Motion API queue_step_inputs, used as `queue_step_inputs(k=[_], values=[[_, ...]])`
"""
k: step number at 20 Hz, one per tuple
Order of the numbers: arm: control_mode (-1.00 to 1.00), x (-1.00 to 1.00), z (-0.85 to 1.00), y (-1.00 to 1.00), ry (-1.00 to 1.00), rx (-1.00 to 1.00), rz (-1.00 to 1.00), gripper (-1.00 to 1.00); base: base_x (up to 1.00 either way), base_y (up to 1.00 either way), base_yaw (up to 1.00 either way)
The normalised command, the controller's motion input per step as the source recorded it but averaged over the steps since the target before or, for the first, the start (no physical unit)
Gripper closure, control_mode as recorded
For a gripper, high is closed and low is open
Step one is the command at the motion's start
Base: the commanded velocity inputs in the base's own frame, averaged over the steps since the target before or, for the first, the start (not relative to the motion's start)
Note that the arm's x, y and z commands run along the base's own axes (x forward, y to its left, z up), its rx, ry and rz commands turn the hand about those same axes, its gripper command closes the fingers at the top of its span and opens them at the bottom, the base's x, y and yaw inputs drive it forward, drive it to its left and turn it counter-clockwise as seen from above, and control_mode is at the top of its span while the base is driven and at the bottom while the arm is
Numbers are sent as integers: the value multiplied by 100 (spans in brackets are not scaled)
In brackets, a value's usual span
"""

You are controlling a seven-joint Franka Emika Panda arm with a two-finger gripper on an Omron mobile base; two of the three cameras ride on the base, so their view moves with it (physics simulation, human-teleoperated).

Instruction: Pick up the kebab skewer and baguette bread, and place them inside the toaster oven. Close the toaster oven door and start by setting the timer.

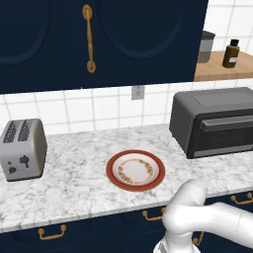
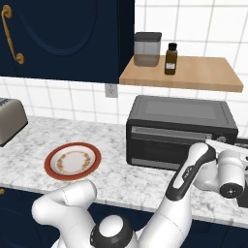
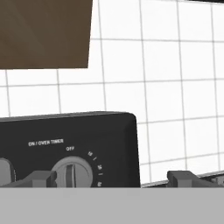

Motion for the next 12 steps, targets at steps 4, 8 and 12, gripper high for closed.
queue_step_inputs(k=[4, 8, 12], values=[[-100, 8, -3, 0, 0, 0, 0, -100, 0, 0, 0], [-100, 11, -11, 0, 0, 0, 0, 100, 0, 0, 0], [-100, 18, -21, 1, 0, 0, 0, 100, 0, 0, 0]])
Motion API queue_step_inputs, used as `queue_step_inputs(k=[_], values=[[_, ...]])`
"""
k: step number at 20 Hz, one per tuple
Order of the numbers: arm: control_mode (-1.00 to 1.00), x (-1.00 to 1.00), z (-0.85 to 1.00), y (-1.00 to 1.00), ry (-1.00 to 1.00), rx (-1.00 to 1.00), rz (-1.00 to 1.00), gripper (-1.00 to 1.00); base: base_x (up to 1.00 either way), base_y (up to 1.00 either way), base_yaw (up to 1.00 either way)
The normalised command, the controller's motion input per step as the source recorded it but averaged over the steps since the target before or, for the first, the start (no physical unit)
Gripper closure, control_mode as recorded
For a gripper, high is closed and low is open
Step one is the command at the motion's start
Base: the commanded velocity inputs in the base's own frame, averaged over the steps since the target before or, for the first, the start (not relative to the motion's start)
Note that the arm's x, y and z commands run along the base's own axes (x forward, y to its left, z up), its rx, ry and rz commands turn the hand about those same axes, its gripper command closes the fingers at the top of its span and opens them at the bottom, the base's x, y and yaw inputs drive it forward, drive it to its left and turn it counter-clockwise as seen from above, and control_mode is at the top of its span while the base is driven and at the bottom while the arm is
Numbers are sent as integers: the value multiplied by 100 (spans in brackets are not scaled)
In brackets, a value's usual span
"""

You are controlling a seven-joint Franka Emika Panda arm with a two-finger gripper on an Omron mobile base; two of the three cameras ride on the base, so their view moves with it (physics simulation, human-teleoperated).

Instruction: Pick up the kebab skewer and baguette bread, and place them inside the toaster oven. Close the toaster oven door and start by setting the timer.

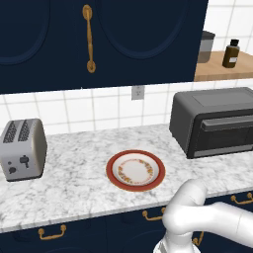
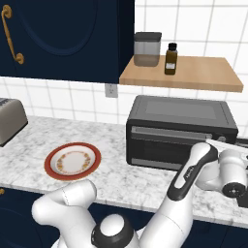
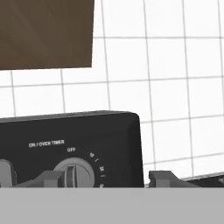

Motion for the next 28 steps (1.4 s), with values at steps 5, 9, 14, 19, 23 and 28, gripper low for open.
queue_step_inputs(k=[5, 9, 14, 19, 23, 28], values=[[-100, 16, -16, 1, 0, 0, 0, 100, 0, 0, 0], [-100, 8, -13, 7, 0, 0, 0, 100, 0, 0, 0], [-100, 2, -10, 24, -3, 0, 0, 100, 0, 0, 0], [-100, 10, -8, 19, -2, 0, 0, 100, 0, 0, 0], [-100, 29, 0, 6, 0, 0, 0, 100, 0, 0, 0], [-100, 26, 0, 8, 0, 0, 0, 100, 0, 0, 0]])
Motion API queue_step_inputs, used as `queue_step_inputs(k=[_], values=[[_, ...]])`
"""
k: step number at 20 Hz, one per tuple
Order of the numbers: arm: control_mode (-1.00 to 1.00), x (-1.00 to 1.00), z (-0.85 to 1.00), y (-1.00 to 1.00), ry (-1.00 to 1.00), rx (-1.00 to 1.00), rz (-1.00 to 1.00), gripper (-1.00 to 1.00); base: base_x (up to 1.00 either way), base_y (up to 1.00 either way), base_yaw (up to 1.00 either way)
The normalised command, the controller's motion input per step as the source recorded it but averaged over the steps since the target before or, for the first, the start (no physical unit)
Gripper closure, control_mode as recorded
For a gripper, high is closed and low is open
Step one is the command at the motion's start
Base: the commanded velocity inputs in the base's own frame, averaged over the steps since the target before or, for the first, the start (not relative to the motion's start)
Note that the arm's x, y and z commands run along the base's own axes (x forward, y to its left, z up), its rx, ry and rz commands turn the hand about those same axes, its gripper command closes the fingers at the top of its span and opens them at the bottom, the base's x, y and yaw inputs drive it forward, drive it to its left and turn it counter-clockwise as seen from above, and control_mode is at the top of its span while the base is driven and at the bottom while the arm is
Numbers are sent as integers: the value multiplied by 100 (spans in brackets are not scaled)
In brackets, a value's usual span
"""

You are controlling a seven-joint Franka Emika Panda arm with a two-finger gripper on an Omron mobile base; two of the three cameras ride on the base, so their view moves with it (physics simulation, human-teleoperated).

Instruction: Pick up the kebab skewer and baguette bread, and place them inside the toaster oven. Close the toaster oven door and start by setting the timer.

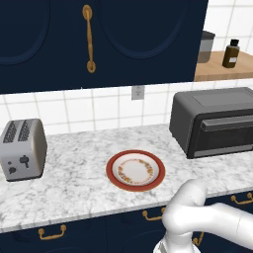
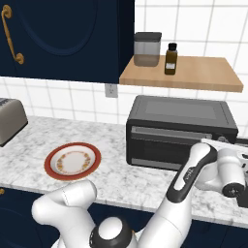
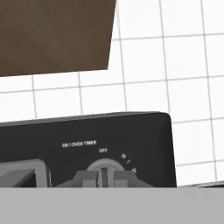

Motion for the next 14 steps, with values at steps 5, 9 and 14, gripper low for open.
queue_step_inputs(k=[5, 9, 14], values=[[-100, 11, 0, 21, 0, 4, 0, 100, 0, 0, 0], [-100, 11, -2, 33, 0, 11, 0, 100, 0, 0, 0], [-100, 15, 0, 17, 0, 20, 0, 100, 0, 0, 0]])
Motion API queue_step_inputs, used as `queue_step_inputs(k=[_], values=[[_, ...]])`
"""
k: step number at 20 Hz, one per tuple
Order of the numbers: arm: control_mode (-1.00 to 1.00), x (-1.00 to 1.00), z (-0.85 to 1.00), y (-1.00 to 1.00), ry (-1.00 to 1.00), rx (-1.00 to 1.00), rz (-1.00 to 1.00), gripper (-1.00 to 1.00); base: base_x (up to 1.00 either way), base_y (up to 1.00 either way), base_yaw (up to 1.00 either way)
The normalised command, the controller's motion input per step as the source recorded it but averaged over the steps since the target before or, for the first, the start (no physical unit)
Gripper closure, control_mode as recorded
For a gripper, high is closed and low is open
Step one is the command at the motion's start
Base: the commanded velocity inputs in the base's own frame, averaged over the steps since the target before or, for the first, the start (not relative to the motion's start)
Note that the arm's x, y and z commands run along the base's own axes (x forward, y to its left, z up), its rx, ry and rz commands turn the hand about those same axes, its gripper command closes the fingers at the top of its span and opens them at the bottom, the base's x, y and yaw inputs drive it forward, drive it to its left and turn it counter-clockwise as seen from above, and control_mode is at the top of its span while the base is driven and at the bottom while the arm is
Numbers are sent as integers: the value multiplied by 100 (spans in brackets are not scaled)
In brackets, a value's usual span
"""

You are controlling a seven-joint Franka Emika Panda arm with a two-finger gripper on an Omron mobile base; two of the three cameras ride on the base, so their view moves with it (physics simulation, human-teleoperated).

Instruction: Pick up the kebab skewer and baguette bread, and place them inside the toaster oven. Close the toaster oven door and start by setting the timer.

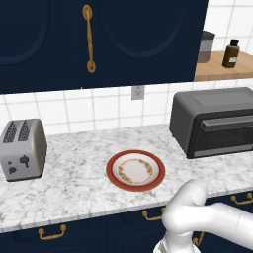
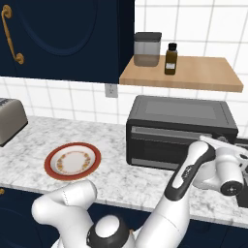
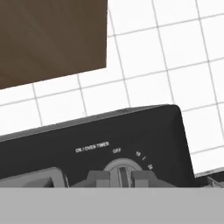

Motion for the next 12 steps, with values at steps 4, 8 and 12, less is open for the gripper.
queue_step_inputs(k=[4, 8, 12], values=[[-100, 7, 0, 9, 0, 24, 0, 100, 0, 0, 0], [-100, 11, 0, 9, 0, 22, 0, 100, 0, 0, 0], [-100, 19, 0, 12, 0, 25, 0, 100, 0, 0, 0]])
